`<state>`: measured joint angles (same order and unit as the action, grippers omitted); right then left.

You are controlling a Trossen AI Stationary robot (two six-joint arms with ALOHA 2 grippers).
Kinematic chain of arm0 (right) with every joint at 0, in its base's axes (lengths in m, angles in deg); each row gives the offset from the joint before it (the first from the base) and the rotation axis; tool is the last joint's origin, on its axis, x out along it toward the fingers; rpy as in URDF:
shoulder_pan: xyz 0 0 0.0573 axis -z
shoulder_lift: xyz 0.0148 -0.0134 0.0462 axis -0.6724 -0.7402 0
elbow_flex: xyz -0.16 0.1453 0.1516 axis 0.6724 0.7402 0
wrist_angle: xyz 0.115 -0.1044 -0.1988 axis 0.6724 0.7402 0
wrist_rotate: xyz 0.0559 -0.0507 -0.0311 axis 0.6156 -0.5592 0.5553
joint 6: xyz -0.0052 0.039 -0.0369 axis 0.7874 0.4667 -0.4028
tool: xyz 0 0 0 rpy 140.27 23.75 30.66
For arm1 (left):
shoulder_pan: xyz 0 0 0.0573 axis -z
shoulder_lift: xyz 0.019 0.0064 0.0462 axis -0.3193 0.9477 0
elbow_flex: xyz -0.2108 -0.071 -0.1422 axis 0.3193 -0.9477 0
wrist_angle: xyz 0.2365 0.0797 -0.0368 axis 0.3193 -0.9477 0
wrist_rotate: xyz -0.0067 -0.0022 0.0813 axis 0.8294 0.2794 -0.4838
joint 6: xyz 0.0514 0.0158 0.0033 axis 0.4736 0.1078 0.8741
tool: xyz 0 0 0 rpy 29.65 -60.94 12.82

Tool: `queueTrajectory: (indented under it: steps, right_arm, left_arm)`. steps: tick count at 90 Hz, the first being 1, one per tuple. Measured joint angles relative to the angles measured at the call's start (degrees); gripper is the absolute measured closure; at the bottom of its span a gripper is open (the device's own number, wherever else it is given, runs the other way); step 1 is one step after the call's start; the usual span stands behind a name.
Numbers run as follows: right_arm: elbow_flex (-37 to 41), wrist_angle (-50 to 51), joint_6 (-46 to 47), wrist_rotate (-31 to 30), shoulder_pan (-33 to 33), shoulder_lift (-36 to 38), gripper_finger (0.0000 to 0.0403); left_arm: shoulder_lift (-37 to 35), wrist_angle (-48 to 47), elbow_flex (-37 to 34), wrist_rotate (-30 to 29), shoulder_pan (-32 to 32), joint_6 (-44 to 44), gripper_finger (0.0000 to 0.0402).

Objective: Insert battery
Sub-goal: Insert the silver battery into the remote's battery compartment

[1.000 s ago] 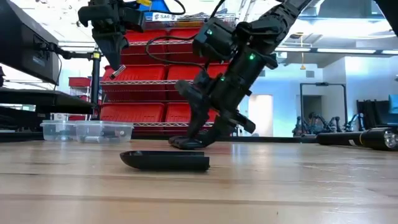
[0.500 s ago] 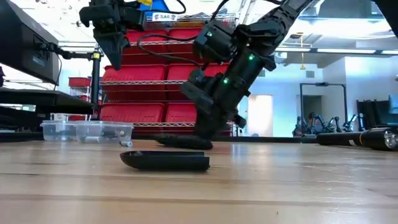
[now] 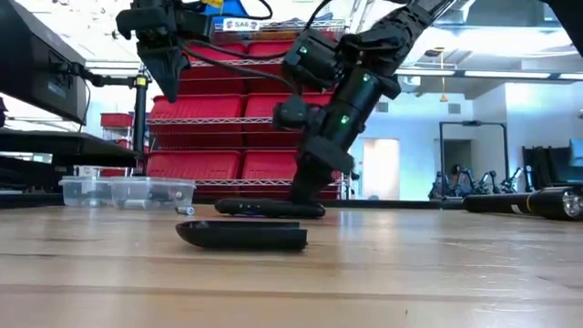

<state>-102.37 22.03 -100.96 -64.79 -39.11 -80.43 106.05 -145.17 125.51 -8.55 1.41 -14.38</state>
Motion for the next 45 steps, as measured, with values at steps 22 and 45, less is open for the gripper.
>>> queueTrajectory:
  steps: [22,45]
  right_arm:
    - [-2.7,3.6,2.3,0.1,-0.7,0.5,0.035]
    - [-7.5,10.9,7.1,1.1,-1.3,4.5,0.0272]
  left_arm:
    - [0.0,0.0,0.0,0.0,0.0,-1.9,0.0402]
    - [0.0,0.0,0.0,1.0,0.9,3.1,0.0373]
